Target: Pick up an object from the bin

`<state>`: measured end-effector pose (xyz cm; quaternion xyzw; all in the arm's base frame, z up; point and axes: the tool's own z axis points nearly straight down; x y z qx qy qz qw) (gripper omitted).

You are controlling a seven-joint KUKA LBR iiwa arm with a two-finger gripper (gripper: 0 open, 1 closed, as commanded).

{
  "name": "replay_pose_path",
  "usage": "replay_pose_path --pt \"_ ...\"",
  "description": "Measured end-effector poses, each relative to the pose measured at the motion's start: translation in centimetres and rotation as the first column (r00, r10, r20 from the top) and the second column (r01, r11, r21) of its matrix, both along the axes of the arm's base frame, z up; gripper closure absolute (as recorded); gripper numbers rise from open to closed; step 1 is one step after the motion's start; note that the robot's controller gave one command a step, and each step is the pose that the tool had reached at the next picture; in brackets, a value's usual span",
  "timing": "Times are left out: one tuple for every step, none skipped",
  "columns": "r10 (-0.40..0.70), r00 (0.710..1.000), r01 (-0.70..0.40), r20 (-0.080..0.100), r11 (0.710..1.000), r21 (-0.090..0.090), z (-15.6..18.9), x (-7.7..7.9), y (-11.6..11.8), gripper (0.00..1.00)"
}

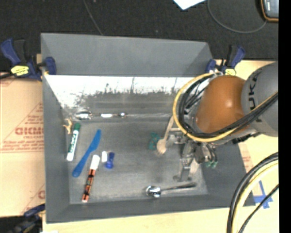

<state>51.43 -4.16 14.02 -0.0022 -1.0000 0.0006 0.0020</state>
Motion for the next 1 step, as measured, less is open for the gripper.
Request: replay_pose_path --pt "0.003 1.000 -0.003 0.007 1.000 -0.001 0.30 0.19 -0.01 0.00"
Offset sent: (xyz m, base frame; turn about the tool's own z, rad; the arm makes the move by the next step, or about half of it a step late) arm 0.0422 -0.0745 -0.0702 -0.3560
